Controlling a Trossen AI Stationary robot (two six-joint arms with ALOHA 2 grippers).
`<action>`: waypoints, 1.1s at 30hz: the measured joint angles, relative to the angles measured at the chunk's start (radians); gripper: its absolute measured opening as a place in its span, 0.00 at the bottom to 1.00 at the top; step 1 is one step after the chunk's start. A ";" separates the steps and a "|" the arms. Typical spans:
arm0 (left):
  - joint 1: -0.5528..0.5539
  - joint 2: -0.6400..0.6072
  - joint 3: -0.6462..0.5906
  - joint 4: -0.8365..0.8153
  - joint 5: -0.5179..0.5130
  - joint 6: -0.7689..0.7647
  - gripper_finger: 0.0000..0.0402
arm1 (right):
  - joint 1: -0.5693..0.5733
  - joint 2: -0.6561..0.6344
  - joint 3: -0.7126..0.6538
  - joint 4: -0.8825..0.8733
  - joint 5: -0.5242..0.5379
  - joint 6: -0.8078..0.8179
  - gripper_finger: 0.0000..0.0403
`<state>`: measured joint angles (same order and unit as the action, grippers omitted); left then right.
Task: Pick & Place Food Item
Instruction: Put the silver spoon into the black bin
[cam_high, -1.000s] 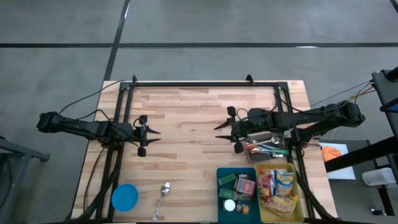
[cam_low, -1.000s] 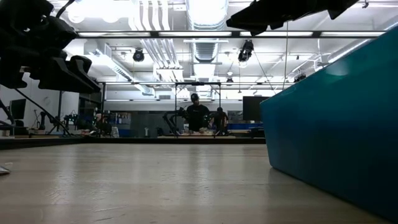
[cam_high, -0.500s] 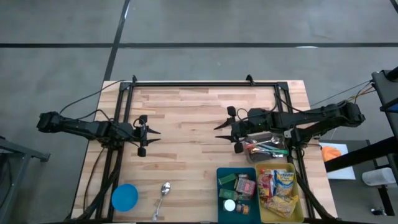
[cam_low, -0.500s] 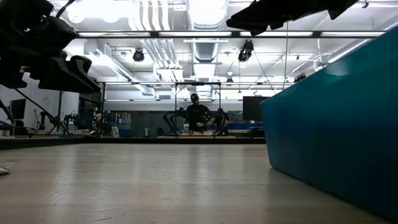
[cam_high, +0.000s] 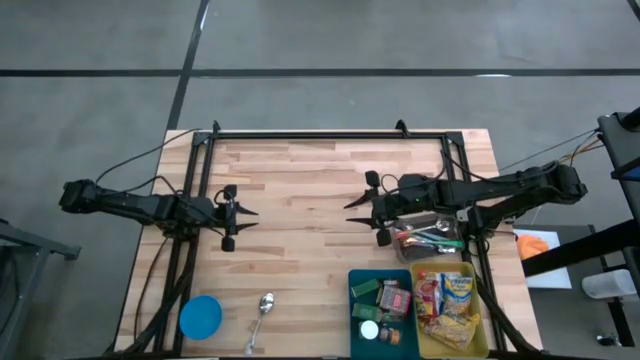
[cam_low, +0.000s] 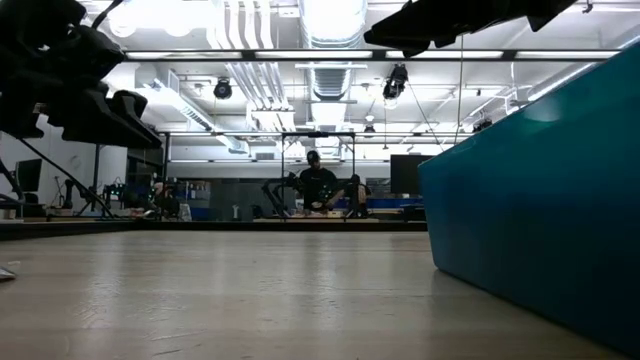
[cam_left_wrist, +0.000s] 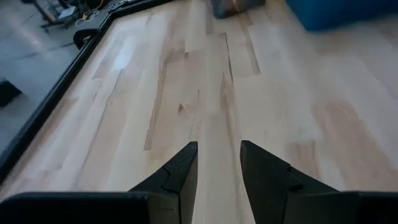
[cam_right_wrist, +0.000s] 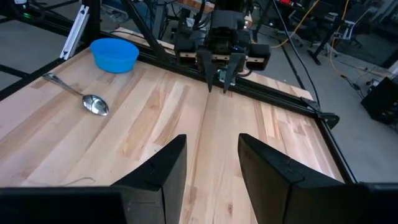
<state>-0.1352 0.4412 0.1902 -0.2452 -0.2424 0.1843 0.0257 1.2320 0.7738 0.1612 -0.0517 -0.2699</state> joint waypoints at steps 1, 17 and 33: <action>0.000 0.000 0.000 0.014 -0.002 -0.033 0.30 | 0.000 0.000 0.000 0.000 0.000 0.000 0.35; 0.000 -0.001 0.000 0.090 0.056 -0.565 0.30 | 0.000 0.000 0.000 0.000 0.000 0.000 0.35; -0.007 0.030 0.004 0.115 -0.020 -1.165 0.30 | 0.000 0.000 0.000 0.001 0.000 0.000 0.35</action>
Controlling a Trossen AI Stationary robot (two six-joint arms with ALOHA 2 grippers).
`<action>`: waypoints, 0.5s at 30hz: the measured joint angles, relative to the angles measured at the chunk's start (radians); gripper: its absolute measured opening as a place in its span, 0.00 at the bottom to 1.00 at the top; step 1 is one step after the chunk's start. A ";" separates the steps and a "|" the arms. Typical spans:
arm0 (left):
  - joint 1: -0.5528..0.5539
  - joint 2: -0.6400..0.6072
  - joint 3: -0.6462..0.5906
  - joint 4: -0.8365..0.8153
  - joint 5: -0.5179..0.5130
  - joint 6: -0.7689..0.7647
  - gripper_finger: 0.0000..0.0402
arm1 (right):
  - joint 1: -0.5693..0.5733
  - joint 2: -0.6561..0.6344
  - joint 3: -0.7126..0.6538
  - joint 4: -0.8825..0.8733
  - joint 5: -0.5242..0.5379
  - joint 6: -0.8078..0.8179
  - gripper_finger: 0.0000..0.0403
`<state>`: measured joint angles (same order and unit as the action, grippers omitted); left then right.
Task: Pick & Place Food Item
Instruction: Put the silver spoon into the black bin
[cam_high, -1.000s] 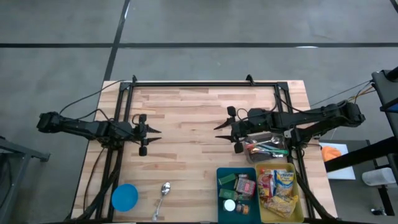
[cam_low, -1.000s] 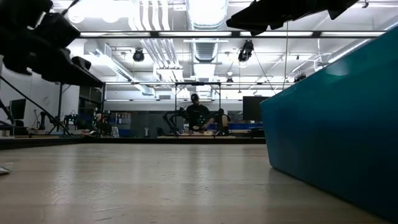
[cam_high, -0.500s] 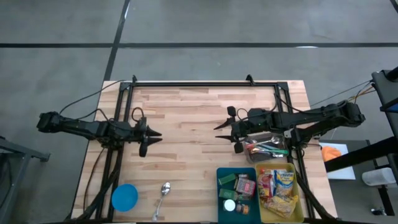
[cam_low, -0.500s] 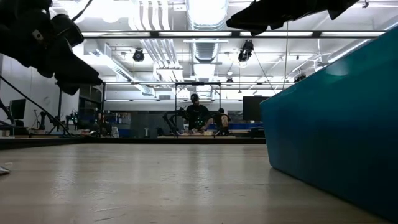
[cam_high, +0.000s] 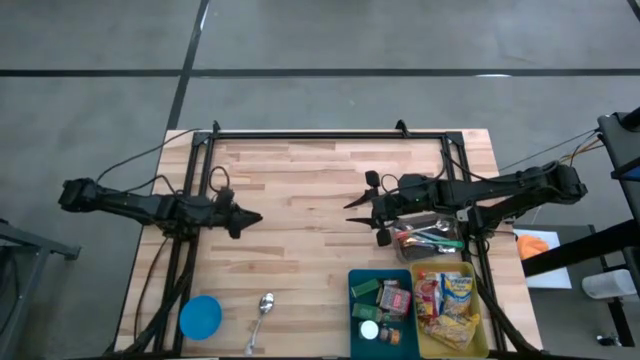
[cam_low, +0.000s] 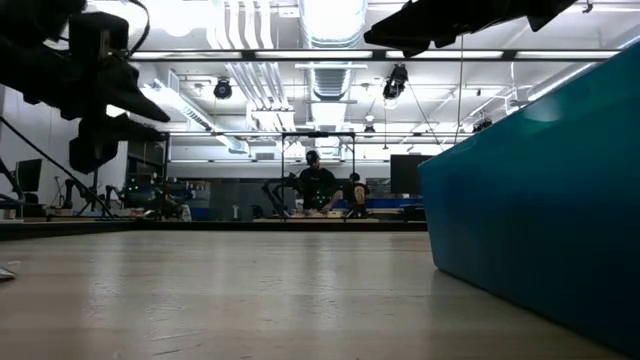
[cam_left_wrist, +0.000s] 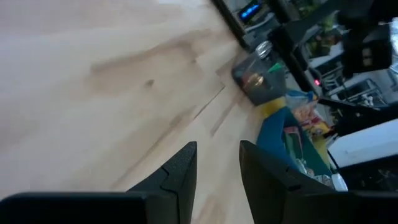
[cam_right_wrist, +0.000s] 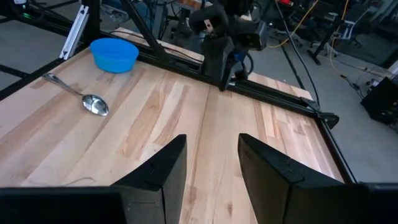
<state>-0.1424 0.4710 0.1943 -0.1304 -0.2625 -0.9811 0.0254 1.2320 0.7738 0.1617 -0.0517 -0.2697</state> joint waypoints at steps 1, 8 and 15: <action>-0.004 0.015 0.003 -0.006 0.002 -0.031 0.30 | 0.000 0.000 0.000 0.000 0.000 0.000 0.35; -0.073 0.228 0.164 -0.228 0.105 -0.327 0.30 | 0.000 0.000 0.000 0.000 0.000 0.000 0.35; -0.269 0.582 0.536 -0.614 0.178 -0.643 0.30 | 0.000 0.000 0.000 0.000 0.000 0.000 0.35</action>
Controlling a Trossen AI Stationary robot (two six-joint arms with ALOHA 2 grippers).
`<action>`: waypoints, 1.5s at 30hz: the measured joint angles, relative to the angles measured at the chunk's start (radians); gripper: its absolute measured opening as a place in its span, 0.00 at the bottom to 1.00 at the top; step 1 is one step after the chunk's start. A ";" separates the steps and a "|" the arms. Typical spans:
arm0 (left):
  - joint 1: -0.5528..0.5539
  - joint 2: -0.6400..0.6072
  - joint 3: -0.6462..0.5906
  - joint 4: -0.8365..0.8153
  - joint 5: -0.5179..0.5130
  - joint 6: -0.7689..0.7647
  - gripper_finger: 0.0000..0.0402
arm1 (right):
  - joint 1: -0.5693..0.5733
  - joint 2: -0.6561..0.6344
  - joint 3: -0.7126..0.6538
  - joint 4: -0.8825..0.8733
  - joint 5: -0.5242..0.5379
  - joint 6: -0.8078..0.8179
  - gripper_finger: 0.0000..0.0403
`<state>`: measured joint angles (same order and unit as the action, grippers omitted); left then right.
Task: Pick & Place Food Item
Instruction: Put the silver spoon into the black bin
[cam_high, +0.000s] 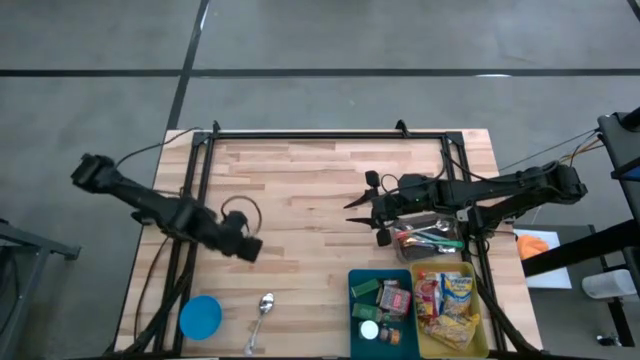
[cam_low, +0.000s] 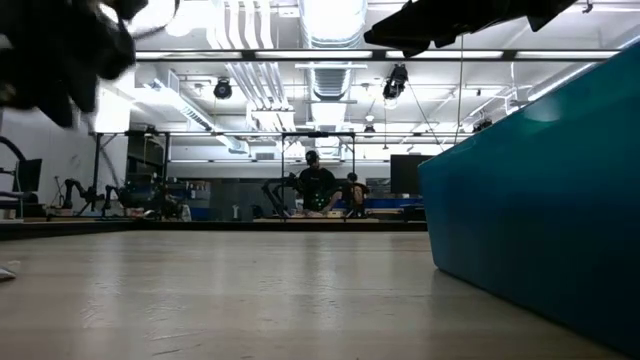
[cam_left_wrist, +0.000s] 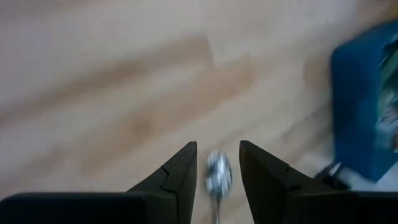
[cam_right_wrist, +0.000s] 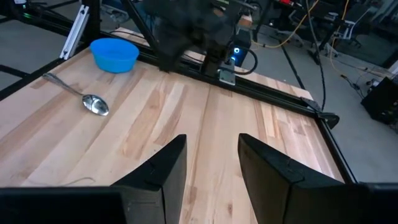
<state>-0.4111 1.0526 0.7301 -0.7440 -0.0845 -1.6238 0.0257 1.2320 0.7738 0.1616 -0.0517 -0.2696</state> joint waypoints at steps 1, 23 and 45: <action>-0.029 0.048 0.058 -0.042 0.015 -0.037 0.30 | 0.000 0.000 0.000 0.000 0.000 0.000 0.35; -0.247 0.679 0.574 -0.237 0.217 -0.420 0.30 | 0.000 0.000 0.000 0.000 0.000 0.000 0.35; -0.326 0.907 0.573 -0.123 0.128 -0.611 0.30 | 0.000 0.000 0.000 0.000 0.000 0.000 0.35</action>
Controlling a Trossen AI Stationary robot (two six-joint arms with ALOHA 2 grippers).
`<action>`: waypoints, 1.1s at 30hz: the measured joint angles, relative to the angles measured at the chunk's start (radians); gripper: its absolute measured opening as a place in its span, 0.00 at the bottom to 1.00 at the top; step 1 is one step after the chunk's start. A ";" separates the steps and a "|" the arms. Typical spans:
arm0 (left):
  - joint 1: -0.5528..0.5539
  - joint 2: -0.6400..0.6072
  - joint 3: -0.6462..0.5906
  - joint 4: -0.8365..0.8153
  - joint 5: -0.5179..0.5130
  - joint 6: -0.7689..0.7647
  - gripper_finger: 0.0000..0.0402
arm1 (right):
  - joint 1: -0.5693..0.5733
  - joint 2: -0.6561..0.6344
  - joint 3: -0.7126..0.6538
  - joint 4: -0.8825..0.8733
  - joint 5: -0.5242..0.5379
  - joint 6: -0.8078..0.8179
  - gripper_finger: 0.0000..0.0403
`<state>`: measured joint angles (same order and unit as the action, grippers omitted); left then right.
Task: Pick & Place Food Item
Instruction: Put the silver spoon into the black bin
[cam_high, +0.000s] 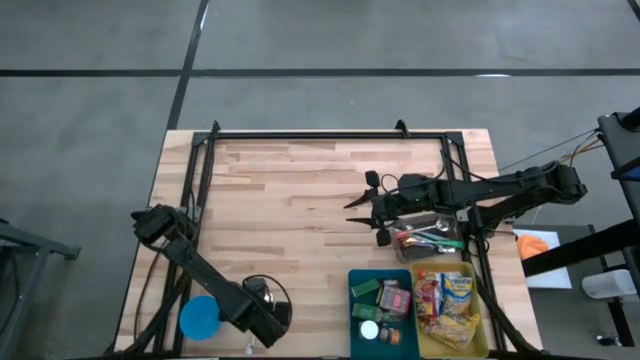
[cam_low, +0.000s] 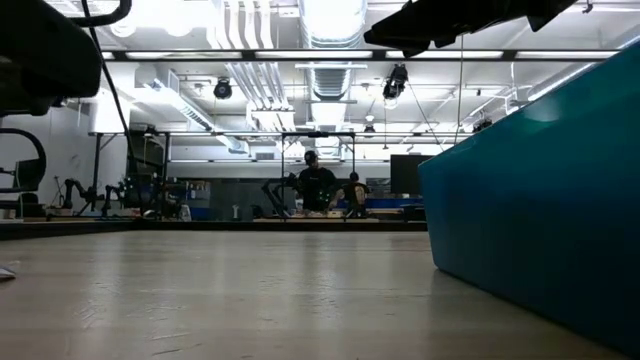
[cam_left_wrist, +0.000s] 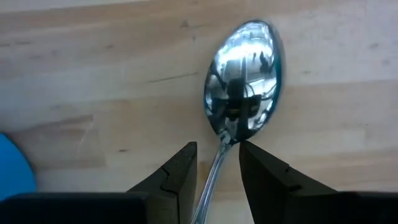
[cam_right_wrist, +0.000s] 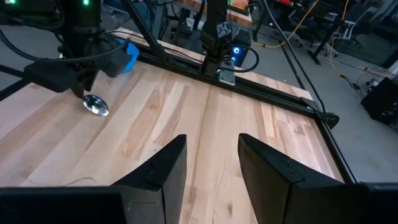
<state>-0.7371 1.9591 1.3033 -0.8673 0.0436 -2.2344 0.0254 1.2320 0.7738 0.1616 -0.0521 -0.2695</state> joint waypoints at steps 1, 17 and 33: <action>0.000 0.001 0.000 -0.001 -0.004 0.000 0.30 | 0.000 0.000 0.000 0.000 0.000 0.000 0.35; -0.001 0.041 0.002 -0.001 -0.040 0.001 0.30 | 0.000 0.000 0.000 0.000 0.000 0.000 0.35; -0.003 0.040 0.001 0.006 -0.077 0.007 0.03 | 0.000 0.000 0.000 0.000 0.000 0.000 0.35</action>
<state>-0.7399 1.9987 1.3045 -0.8616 -0.0334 -2.2274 0.0254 1.2320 0.7738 0.1619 -0.0521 -0.2695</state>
